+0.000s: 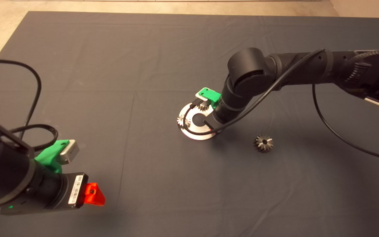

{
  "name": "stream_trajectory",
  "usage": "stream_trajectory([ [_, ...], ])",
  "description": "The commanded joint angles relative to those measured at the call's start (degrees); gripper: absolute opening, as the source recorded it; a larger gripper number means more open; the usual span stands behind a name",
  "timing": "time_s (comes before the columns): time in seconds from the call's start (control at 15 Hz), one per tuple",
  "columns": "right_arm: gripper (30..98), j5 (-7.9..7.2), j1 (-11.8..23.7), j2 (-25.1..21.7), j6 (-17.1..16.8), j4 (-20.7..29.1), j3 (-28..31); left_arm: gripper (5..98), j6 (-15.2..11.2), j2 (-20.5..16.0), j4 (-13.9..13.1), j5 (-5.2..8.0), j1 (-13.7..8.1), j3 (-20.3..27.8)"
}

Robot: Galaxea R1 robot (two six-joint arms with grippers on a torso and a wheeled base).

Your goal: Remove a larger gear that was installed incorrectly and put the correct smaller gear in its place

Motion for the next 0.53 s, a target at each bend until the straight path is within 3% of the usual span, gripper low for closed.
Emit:
stream_trajectory([
  [0.0, 39.3, -0.16, 1.3, 0.4, 0.1, -0.3, 0.4, 97.7, -0.3, -0.1, -1.1, 7.03, -0.2, 0.9],
  [0.47, 39.3, -0.20, 1.2, 0.0, 0.1, -0.3, 0.4, 97.7, -0.3, -0.1, -1.1, 7.03, -0.2, 0.9],
])
